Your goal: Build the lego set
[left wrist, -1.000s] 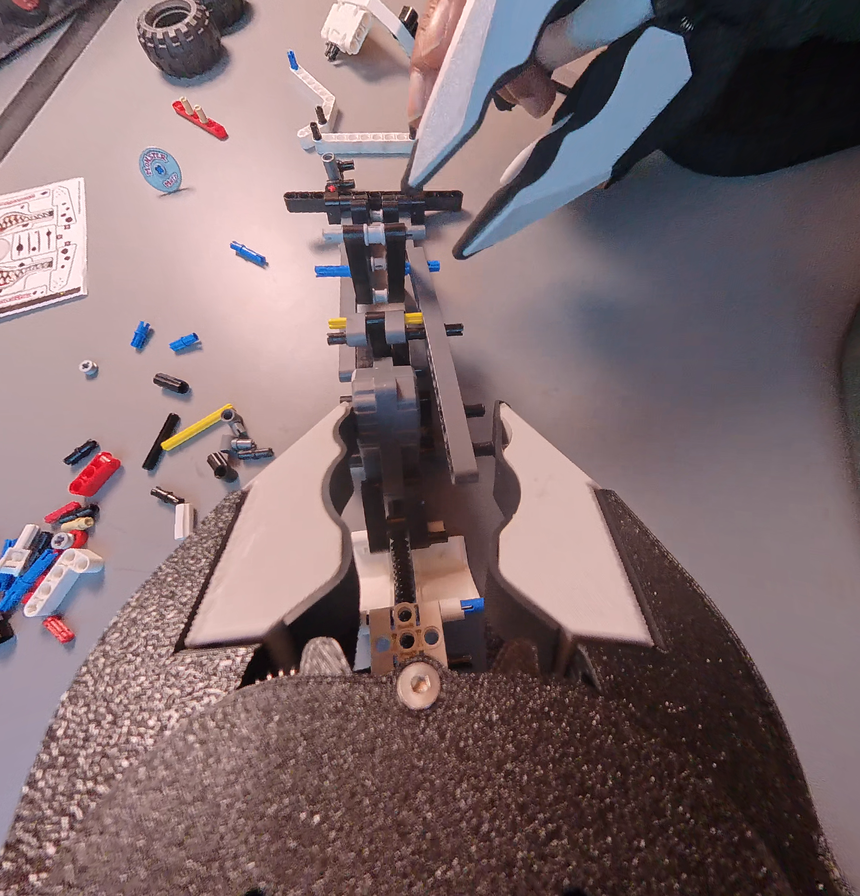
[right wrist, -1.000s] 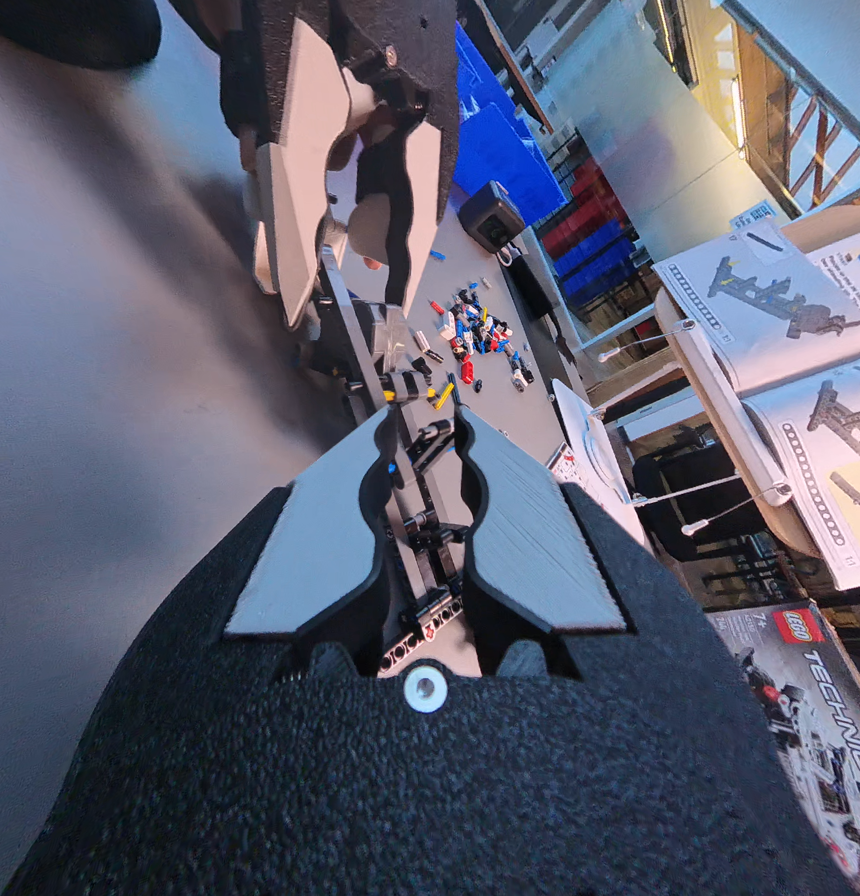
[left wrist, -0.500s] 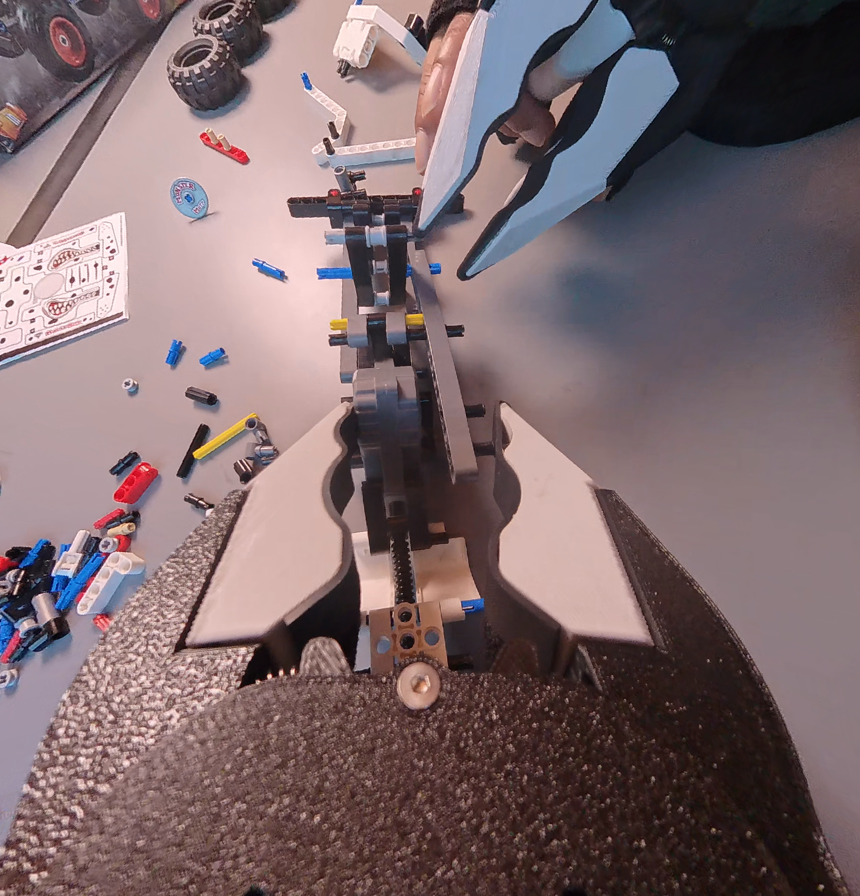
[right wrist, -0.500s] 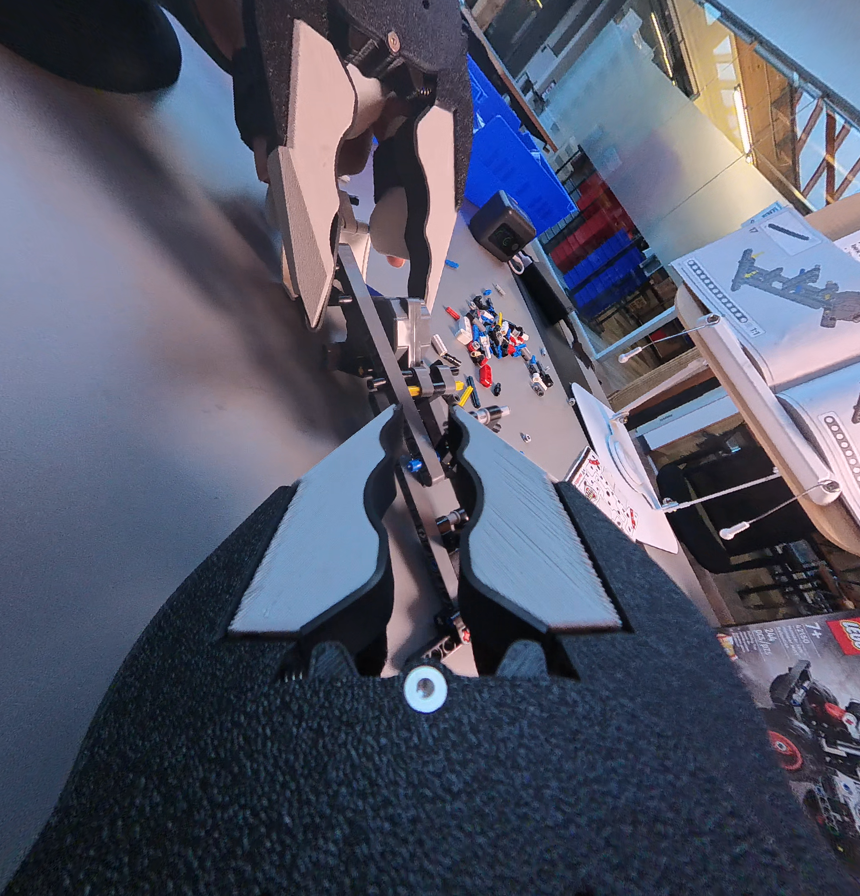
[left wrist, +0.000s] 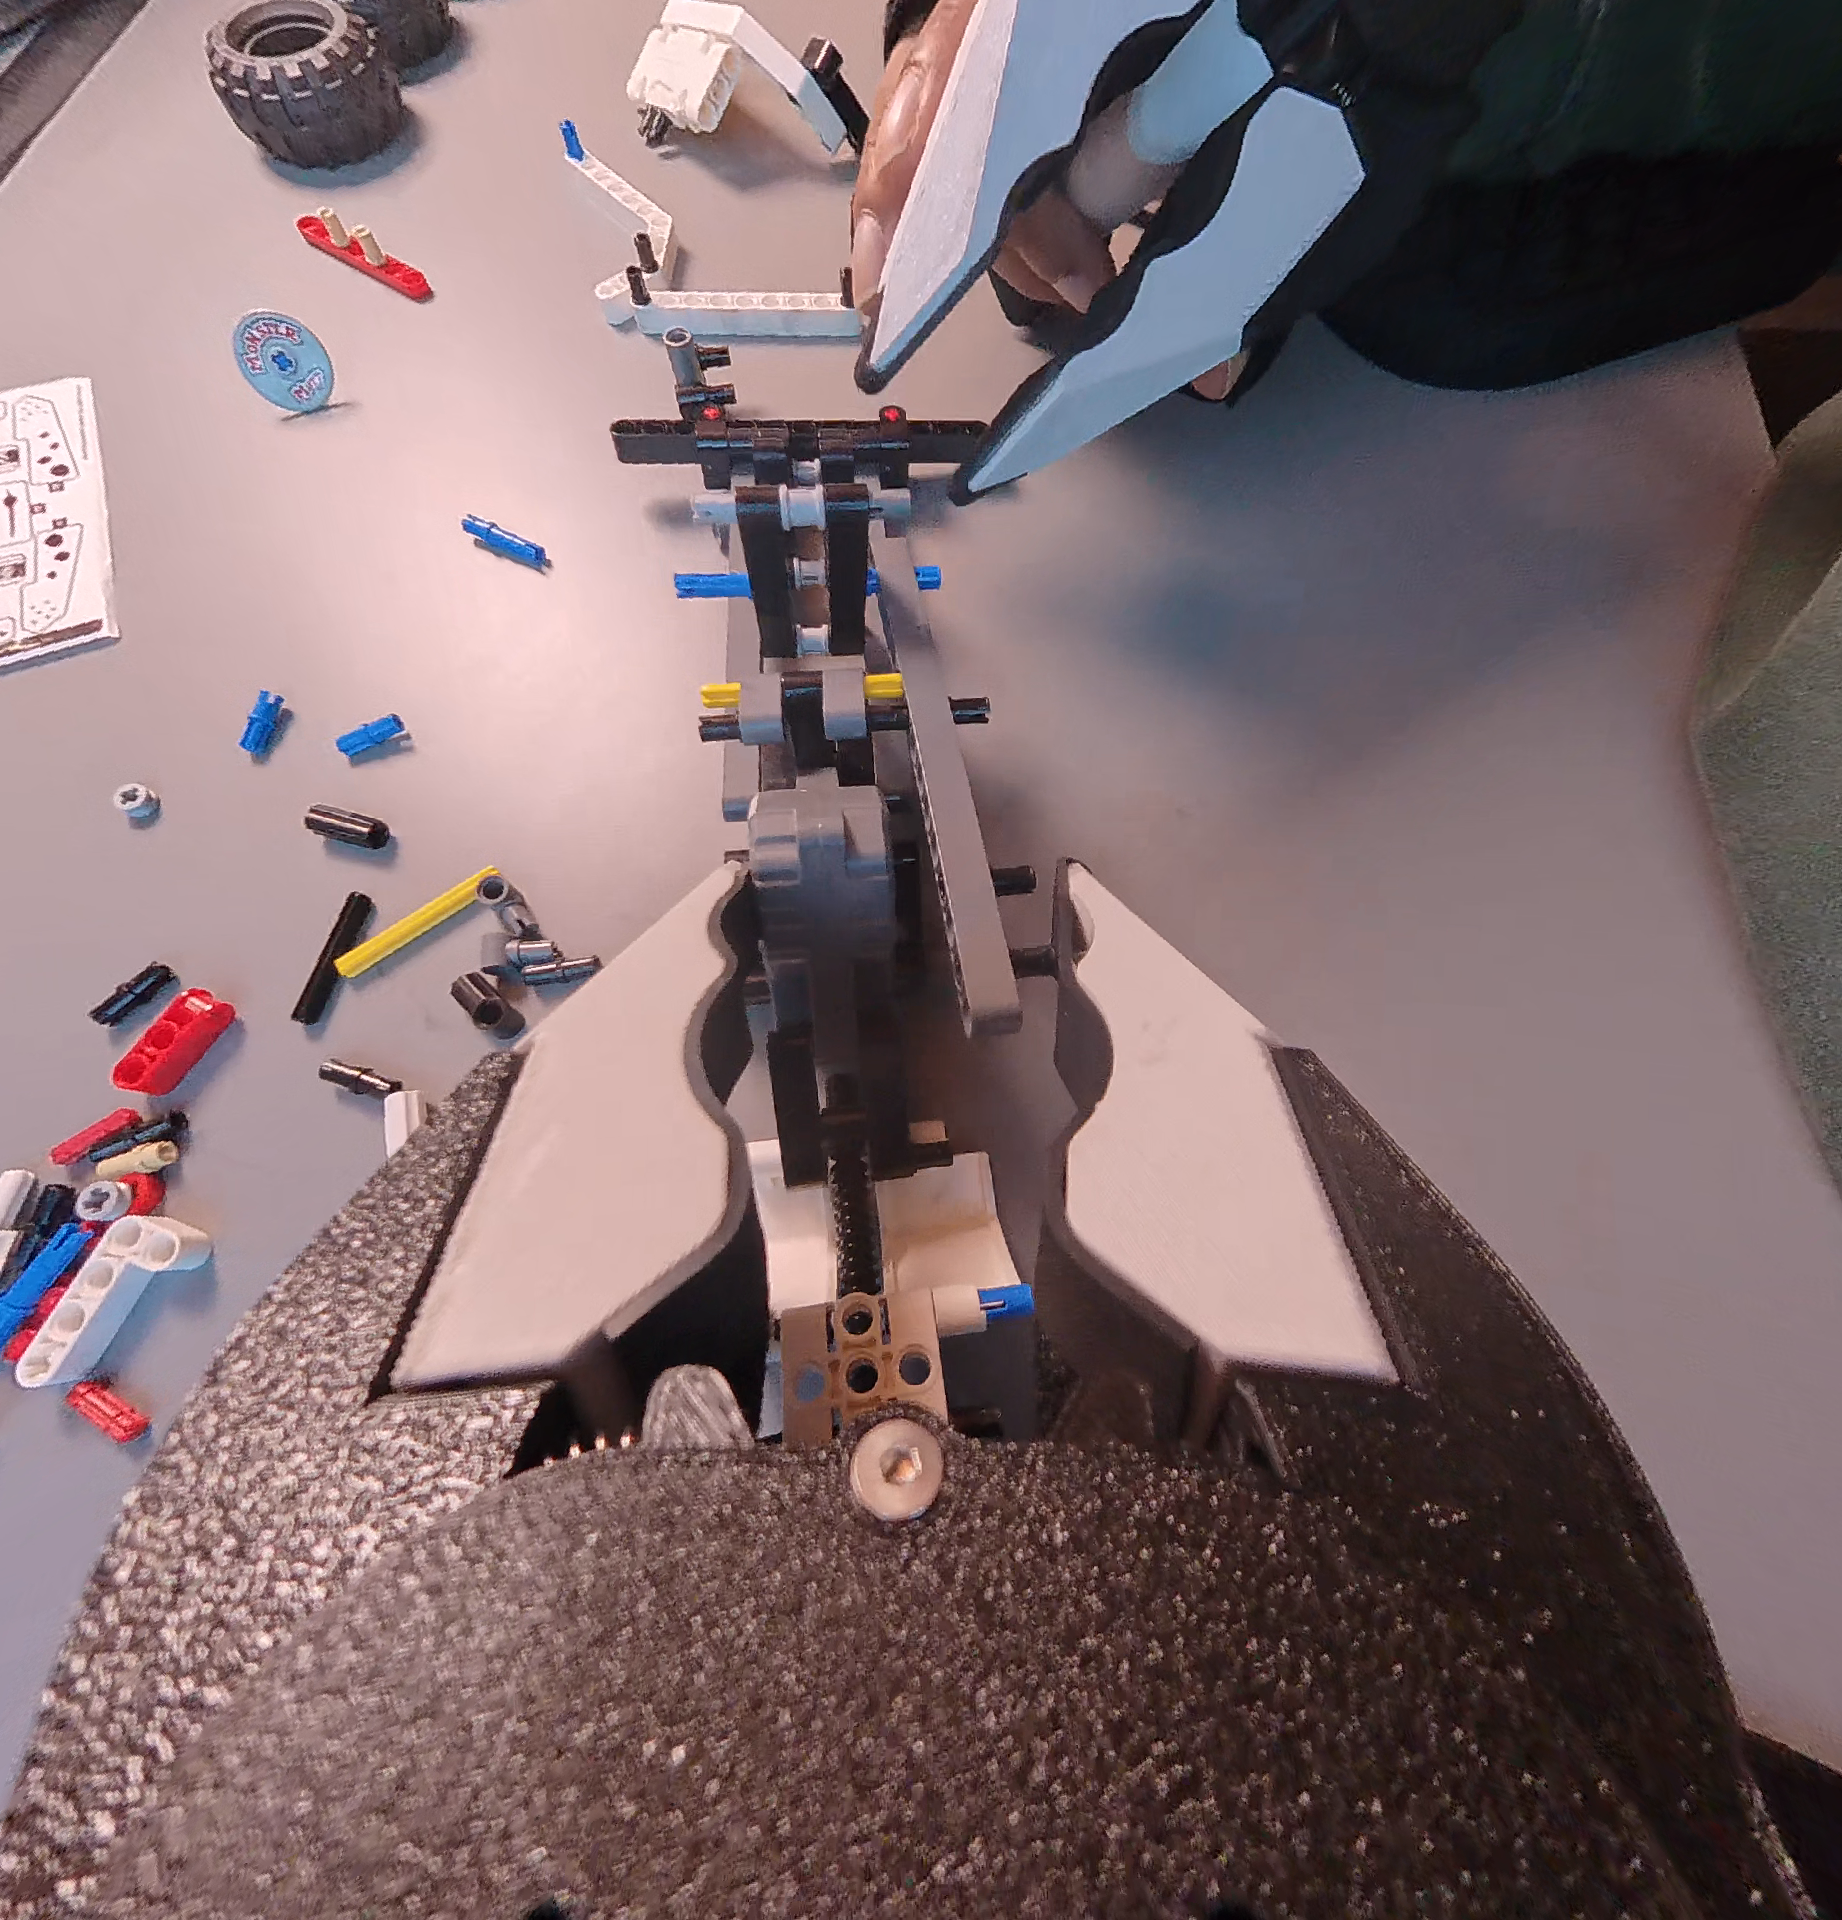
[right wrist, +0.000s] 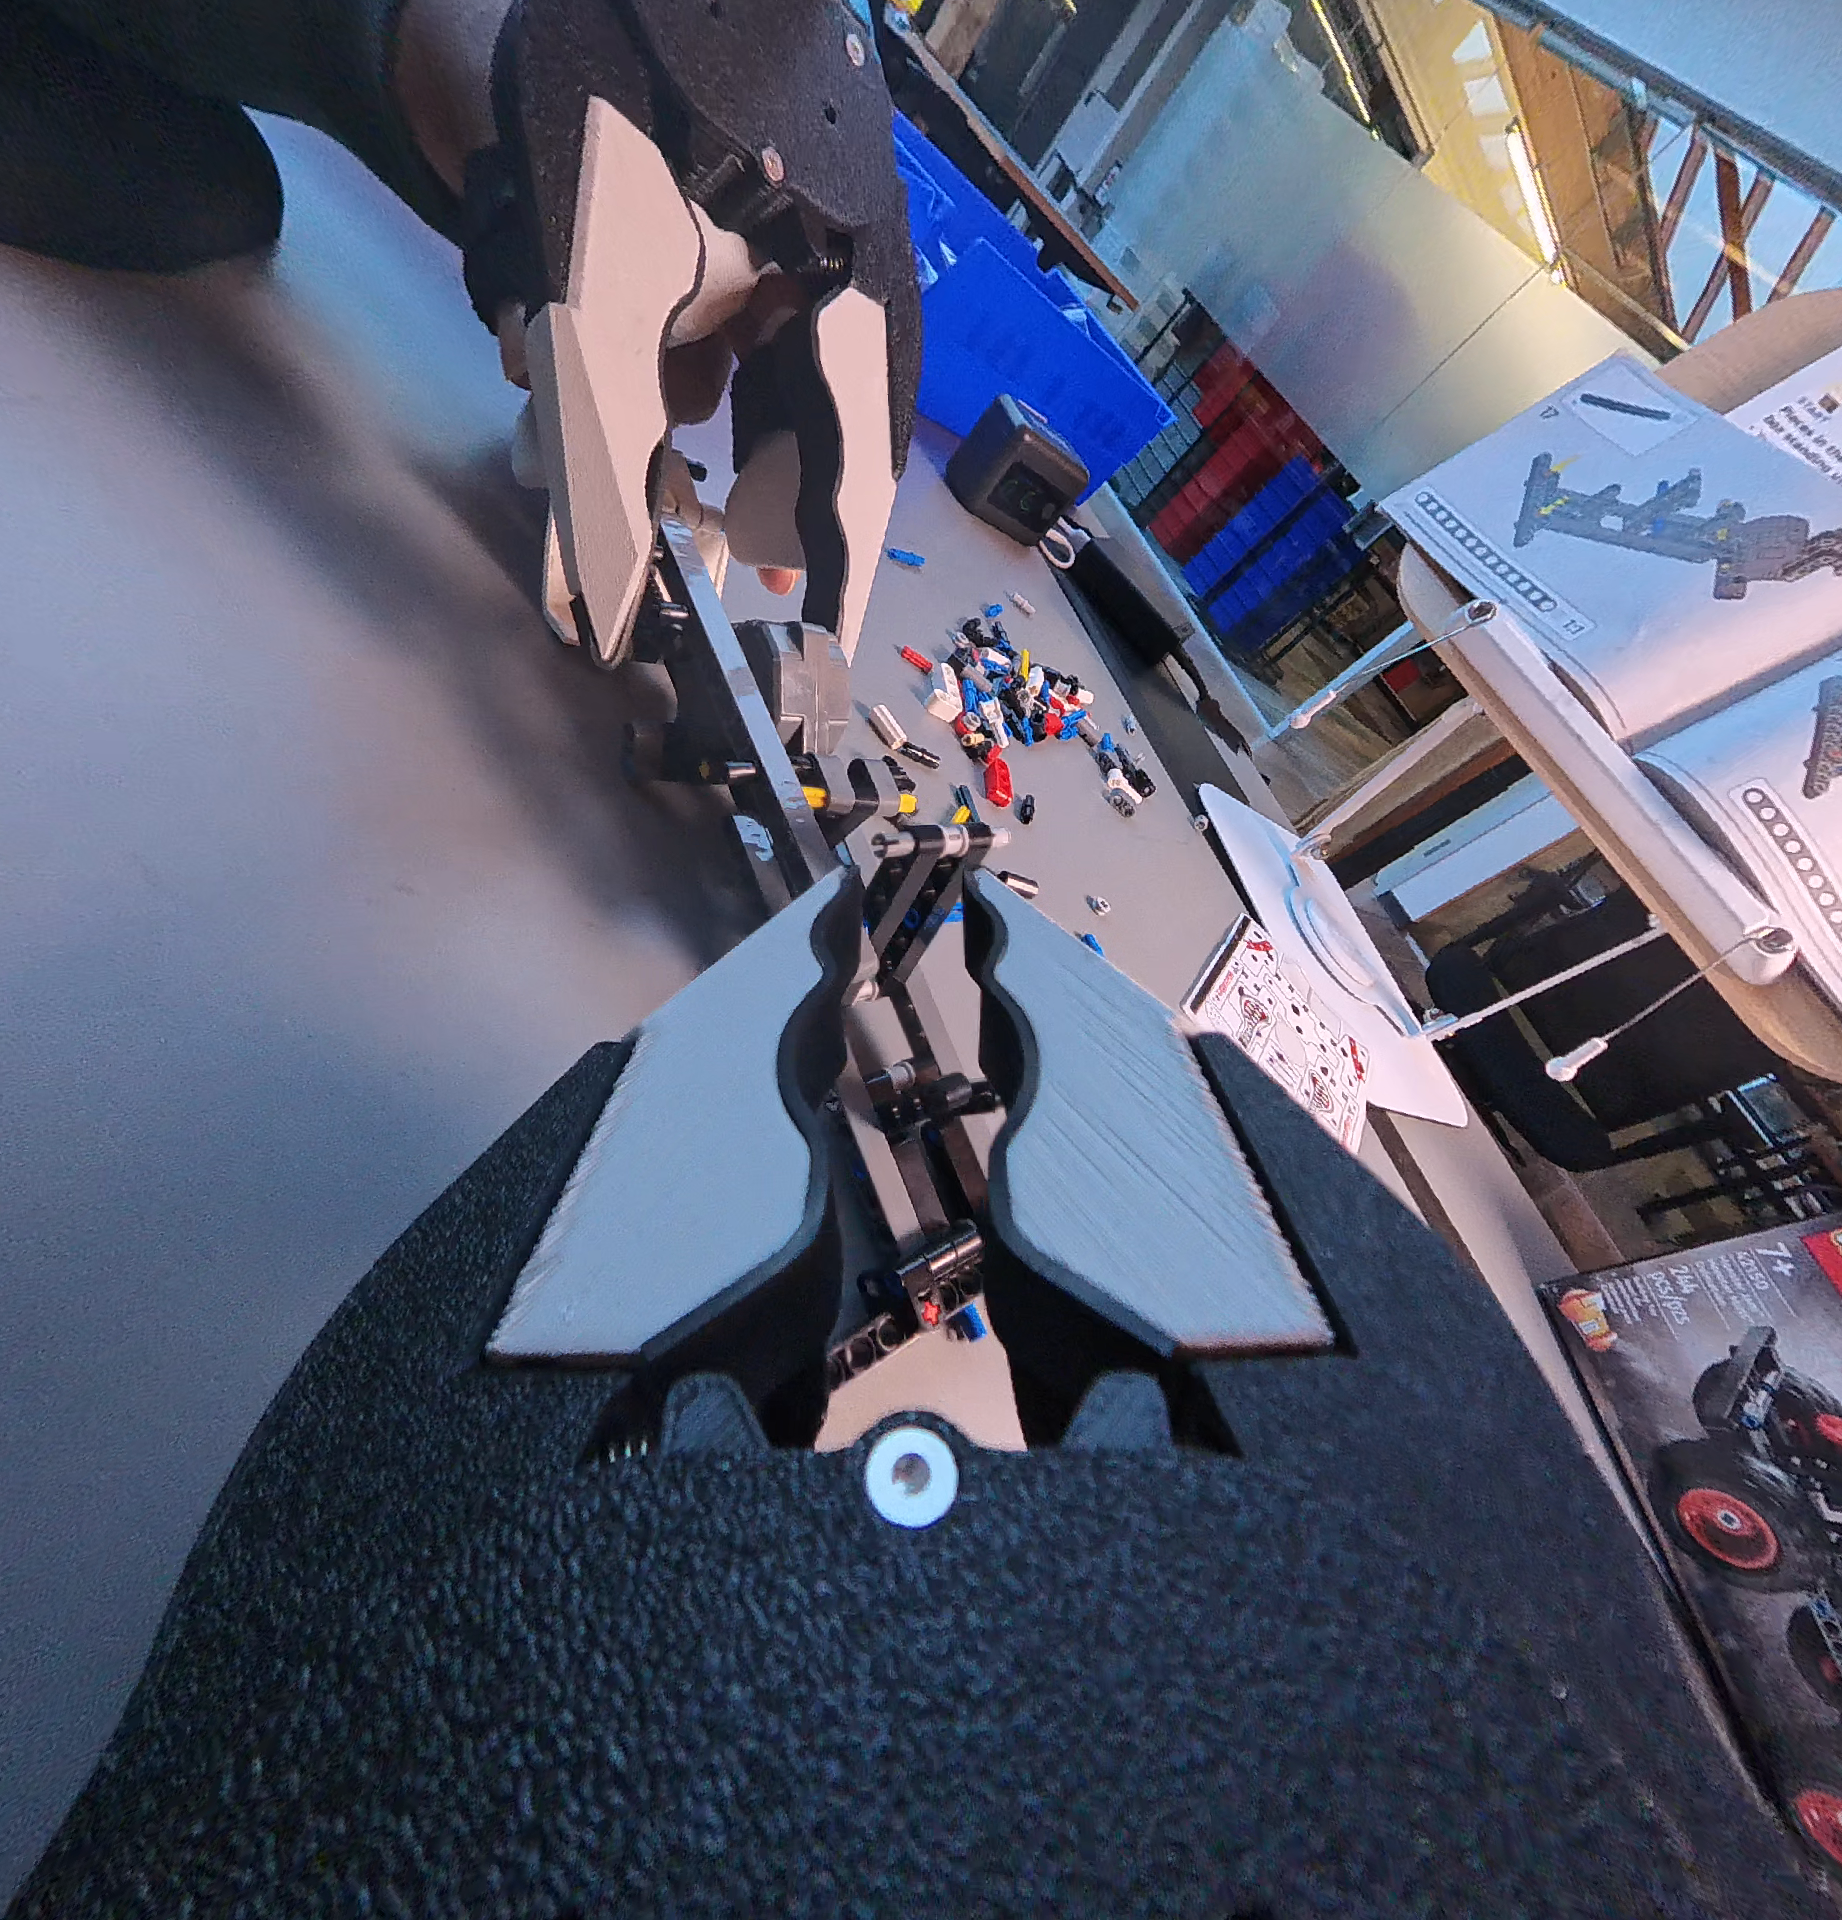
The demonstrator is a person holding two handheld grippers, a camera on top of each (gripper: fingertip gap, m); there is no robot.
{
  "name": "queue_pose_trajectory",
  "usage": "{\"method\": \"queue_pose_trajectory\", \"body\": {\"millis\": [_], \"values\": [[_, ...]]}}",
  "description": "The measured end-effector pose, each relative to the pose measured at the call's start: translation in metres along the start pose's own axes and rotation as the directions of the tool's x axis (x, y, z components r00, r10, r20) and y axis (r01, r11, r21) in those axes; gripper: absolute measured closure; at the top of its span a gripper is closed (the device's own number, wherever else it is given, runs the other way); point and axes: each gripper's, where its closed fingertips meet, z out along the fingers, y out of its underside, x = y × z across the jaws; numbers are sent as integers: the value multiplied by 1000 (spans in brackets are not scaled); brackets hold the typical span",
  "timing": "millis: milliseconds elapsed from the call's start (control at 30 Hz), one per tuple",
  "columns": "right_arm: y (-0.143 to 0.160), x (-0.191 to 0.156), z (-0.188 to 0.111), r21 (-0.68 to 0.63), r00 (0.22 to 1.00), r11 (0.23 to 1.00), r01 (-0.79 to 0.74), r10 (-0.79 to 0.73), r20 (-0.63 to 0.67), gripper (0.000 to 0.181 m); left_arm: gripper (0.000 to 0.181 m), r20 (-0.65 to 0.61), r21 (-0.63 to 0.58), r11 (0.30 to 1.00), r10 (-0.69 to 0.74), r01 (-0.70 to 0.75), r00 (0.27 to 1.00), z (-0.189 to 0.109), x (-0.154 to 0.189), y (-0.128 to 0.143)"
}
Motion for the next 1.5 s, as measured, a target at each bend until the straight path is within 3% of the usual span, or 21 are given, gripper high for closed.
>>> {"method": "queue_pose_trajectory", "body": {"millis": [367, 867, 1500], "values": [[2, 7, -4, 1, 999, 999, -37, 37, -16, 161, 124, -64, 38, 999, 3, 0, 998, 0, 3, -1], [2, -2, -3, -14, 1000, 1000, -22, 22, 20, 163, 122, -45, 105, 993, -47, 52, 998, -2, -4, -4], [3, -11, 1, -29, 999, 1000, 5, -3, 49, 164, 122, -29, 106, 993, -58, 60, 998, -3, -4, -3]]}}
